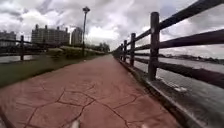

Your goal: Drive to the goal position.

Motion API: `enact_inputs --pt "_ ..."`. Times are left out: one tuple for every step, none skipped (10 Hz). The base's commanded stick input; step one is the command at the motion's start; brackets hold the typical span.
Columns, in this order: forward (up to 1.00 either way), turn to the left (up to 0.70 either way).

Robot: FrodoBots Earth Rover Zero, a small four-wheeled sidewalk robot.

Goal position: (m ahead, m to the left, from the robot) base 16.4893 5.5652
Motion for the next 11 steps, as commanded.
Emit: enact_inputs --pt "0.70 0.00" --pt "0.70 0.00" --pt "0.70 0.05" --pt "0.70 0.35" --pt "0.70 0.29" --pt "0.70 0.03" --pt "0.70 0.00" --pt "0.70 0.00" --pt "0.70 0.00" --pt "0.70 0.00" --pt "0.70 0.00"
